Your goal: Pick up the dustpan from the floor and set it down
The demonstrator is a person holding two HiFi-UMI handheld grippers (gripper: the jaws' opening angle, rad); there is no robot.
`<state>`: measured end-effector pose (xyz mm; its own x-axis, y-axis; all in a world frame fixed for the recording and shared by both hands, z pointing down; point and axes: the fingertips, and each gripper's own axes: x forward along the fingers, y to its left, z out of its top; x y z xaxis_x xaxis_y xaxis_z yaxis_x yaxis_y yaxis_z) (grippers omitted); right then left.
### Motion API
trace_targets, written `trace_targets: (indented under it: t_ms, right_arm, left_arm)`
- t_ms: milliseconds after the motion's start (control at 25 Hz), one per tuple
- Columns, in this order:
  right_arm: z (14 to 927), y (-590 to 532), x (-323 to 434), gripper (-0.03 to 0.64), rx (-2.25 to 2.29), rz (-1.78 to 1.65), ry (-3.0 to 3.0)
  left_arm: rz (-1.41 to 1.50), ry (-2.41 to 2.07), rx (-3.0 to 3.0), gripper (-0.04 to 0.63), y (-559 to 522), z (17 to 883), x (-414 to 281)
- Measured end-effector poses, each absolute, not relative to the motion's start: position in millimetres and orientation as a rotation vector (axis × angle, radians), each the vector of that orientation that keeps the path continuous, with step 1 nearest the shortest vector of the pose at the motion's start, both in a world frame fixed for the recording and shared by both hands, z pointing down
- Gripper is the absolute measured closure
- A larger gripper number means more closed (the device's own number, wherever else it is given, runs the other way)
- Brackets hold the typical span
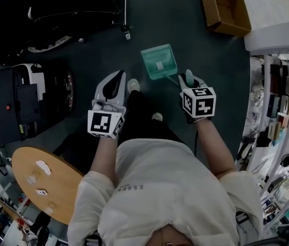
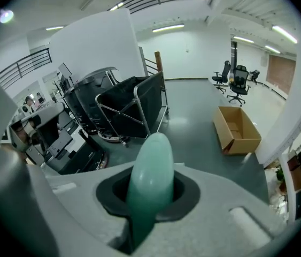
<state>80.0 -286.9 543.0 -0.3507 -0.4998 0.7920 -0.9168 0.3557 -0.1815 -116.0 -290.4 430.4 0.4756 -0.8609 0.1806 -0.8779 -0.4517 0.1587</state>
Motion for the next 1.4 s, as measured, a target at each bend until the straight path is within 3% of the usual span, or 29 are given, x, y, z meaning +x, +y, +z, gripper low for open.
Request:
trace_targets:
  t_ms: [560, 1080, 1120, 1200, 1400]
  right_arm:
    - [687.7, -413.8, 28.9, 0.590, 1.233, 0.965, -1.841]
    - [747.8, -421.8, 13.1, 0.586, 1.236, 0.971, -1.808]
    - [748.2, -420.5, 11.3, 0.572, 1.232, 0.967, -1.810]
    - [746.1, -419.7, 6.9, 0.392, 1.223, 0.971, -1.831]
    - [702.6, -422.7, 3.0, 0.353, 1.235, 0.959, -1.951]
  left_arm:
    - [0.169, -1.513, 2.403, 0.578, -411.3, 535.4, -166.3]
    - [0.144, -1.459, 2.301, 0.578, -425.9, 589.7, -159.6]
    - [0.153, -1.455, 2.298, 0.578, -423.8, 590.4, -158.3]
    - [0.157, -1.452, 2.289, 0.578, -419.6, 587.8, -156.3]
    - [0.073, -1.475, 2.282, 0.578, -411.1, 558.0, -149.2]
